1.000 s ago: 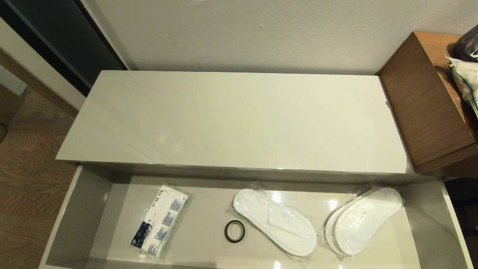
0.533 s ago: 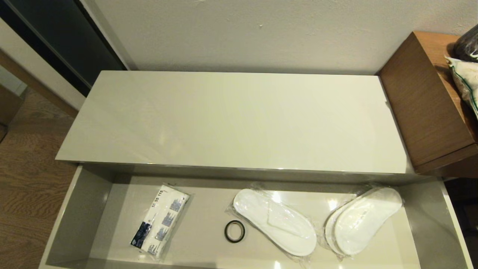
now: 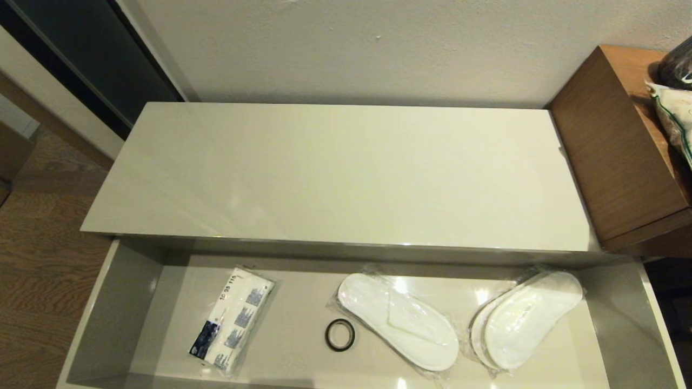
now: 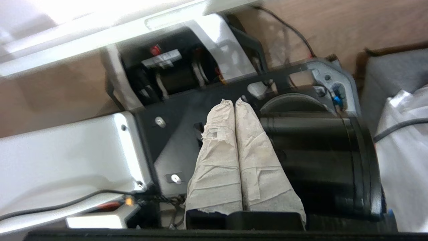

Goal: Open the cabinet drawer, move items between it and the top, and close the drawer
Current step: Close the drawer

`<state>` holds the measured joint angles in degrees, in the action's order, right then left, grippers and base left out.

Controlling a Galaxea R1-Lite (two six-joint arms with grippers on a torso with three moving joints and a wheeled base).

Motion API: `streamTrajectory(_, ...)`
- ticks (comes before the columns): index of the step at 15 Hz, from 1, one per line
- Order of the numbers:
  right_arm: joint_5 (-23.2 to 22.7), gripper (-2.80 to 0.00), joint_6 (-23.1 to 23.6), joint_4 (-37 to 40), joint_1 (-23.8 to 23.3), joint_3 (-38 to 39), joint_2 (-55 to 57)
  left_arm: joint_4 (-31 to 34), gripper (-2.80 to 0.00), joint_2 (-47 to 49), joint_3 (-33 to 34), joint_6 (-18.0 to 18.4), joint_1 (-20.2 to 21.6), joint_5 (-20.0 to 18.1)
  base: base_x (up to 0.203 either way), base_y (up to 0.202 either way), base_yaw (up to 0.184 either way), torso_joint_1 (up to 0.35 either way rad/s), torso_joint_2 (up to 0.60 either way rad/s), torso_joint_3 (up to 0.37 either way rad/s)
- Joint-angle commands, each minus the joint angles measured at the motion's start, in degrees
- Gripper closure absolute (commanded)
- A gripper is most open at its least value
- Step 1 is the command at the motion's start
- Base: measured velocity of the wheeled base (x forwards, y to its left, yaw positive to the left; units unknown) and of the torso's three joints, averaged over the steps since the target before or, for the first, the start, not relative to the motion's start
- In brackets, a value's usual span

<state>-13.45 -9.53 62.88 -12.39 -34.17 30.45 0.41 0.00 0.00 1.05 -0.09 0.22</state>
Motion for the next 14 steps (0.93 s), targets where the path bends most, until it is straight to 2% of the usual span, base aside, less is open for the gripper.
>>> streamTrajectory(1, -2.9, 0.00, -1.6, -5.2, -0.6, -0.9, 1.3, 0.0, 0.00, 0.0, 0.0, 0.0, 0.1, 0.0, 0.000, 0.000, 0.000, 0.000, 0.00, 0.000)
streamTrajectory(4, -7.1, 0.00, -2.3, -6.9, -0.7, -1.2, 5.1, 0.0, 0.00, 0.0, 0.0, 0.0, 0.0, 0.0, 0.000, 0.000, 0.000, 0.000, 0.00, 0.000)
streamTrajectory(6, -7.7, 0.00, -2.5, -8.7, -0.6, -0.7, 8.7, 0.0, 0.00, 0.0, 0.0, 0.0, 0.0, 0.0, 0.000, 0.000, 0.000, 0.000, 0.00, 0.000)
streamTrajectory(10, -7.8, 0.00, -4.9, -19.9, 0.6, 3.6, 22.9, 0.0, 0.00, 0.0, 0.0, 0.0, 0.0, 0.0, 0.000, 0.000, 0.000, 0.000, 0.00, 0.000)
streamTrajectory(12, -7.8, 0.00, -6.7, -26.7, 5.7, 6.9, 29.7, 0.0, 0.00, 0.0, 0.0, 0.0, 0.0, 0.0, 0.000, 0.000, 0.000, 0.000, 0.00, 0.000)
streamTrajectory(14, -7.7, 0.00, -12.3, -32.5, 12.0, 9.5, 35.3, 0.0, 0.00, 0.0, 0.0, 0.0, 0.0, 0.0, 0.000, 0.000, 0.000, 0.000, 0.00, 0.000)
